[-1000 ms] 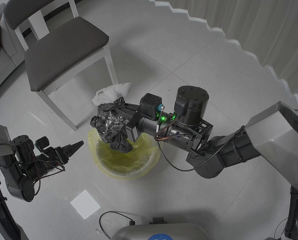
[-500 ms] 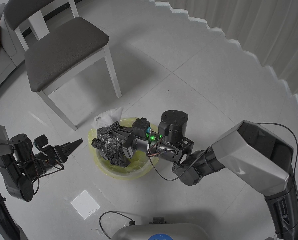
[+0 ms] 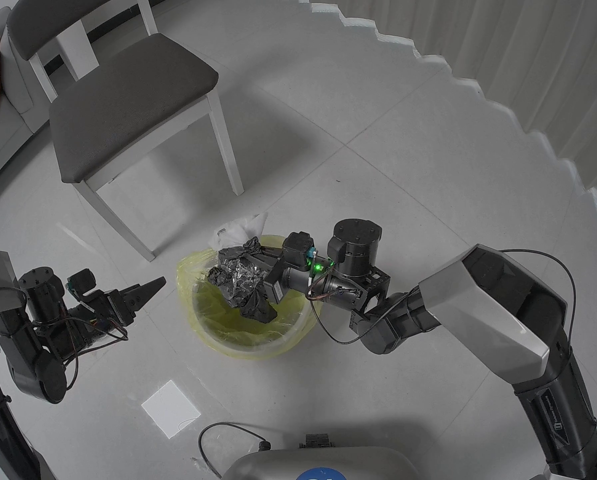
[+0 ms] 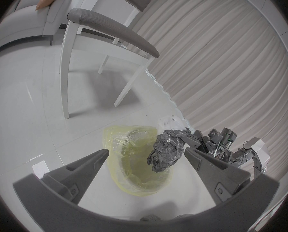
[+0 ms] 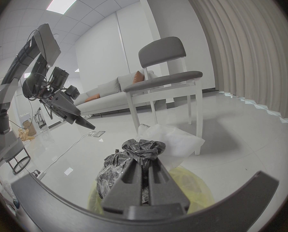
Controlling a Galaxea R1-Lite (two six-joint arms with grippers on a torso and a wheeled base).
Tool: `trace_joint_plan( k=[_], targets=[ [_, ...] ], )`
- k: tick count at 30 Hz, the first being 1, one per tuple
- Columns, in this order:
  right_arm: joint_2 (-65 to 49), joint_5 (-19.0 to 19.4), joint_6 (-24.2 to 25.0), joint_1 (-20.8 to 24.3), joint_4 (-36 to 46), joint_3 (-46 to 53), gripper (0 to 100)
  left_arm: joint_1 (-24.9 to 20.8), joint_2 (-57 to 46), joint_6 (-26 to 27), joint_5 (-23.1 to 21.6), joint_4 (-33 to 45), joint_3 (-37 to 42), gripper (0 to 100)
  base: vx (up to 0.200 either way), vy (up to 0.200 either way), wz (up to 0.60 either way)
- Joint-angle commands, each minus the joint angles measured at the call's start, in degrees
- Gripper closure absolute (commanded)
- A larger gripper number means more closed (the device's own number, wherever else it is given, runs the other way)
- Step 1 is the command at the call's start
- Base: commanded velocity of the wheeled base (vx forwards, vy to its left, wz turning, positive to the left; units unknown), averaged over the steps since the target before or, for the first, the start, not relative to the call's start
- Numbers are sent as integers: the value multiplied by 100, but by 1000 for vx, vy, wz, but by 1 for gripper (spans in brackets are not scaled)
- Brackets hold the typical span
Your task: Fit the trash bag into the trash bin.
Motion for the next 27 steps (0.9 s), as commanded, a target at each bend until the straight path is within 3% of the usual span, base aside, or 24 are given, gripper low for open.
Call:
trace_joint_plan(
  k=[1, 9, 10, 27],
  targets=[
    [320, 1, -30, -42, 125, -440, 100, 28, 8, -3, -1, -102, -4, 0, 0, 0, 0],
    [390, 1, -109, -60, 204, -520, 100, 46, 34, -3, -1, -102, -40, 0, 0, 0, 0],
    [382, 1, -118, -68, 213, -520, 0, 37, 43, -3, -1, -102, -40, 0, 0, 0, 0],
    [329, 1, -144, -86, 204, -502, 0, 55, 43, -3, -1, -102, -40, 0, 0, 0, 0]
  ],
)
